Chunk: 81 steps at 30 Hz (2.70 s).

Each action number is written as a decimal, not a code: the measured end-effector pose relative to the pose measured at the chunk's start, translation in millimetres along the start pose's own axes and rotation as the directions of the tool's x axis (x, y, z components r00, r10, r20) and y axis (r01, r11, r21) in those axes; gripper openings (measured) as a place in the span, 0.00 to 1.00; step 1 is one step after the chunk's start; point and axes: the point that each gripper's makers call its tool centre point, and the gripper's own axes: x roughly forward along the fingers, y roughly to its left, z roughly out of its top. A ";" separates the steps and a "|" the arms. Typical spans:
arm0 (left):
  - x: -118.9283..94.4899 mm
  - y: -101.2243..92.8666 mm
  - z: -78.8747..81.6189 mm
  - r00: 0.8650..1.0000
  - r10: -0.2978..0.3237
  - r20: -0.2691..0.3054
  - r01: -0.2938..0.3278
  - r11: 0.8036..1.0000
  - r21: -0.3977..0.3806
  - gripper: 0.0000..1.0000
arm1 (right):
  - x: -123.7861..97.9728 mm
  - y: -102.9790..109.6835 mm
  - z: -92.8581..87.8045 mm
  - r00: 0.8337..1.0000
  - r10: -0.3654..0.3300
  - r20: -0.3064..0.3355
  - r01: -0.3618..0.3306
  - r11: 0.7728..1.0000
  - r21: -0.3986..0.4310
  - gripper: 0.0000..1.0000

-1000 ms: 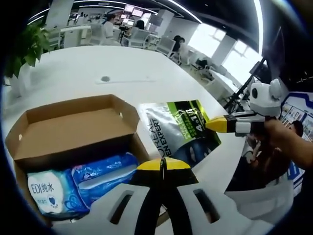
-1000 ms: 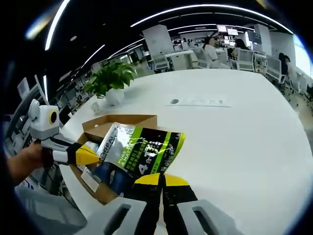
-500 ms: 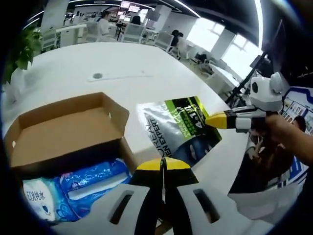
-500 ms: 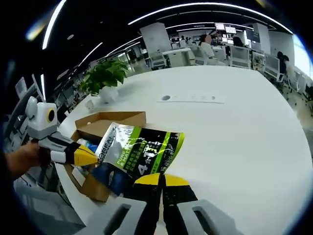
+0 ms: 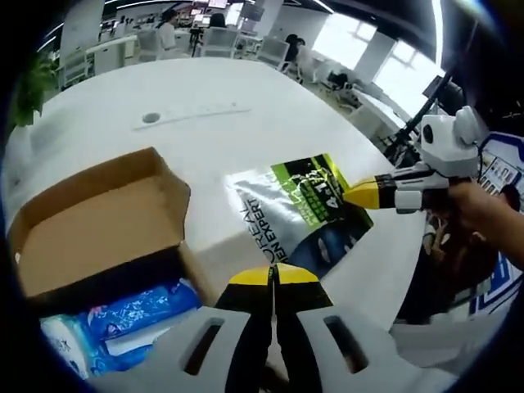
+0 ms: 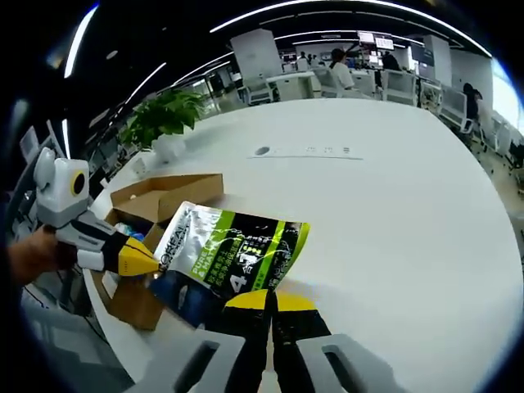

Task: Operate the shoe box by opening the lid, removing the specified soft item, and placing it in the target area until the item is outside and the box remains undamaged.

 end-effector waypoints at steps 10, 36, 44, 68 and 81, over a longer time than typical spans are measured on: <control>22.8 -0.8 -11.5 0.996 0.032 -0.079 -0.029 0.999 0.045 0.00 | 11.6 -13.9 -10.3 1.000 -0.010 -0.025 0.011 1.000 0.015 0.00; 59.4 2.2 -25.3 0.975 0.134 -0.178 -0.110 0.984 0.137 0.00 | 39.6 -38.5 -34.6 0.996 -0.043 -0.075 0.045 0.999 0.021 0.00; 64.7 2.9 -33.4 0.966 0.157 -0.207 -0.120 0.977 0.178 0.00 | 45.7 -40.8 -39.0 0.995 -0.057 -0.081 0.059 0.998 0.022 0.00; 33.3 -5.0 -20.5 0.981 0.097 -0.169 -0.067 0.982 0.179 0.05 | 52.5 -31.1 -37.7 0.994 -0.082 -0.075 0.083 0.996 0.018 0.00; 9.0 -6.6 -1.6 0.992 0.074 -0.107 -0.054 0.983 0.175 0.05 | 60.7 -16.1 -36.2 0.994 -0.069 -0.084 0.070 0.998 0.009 0.00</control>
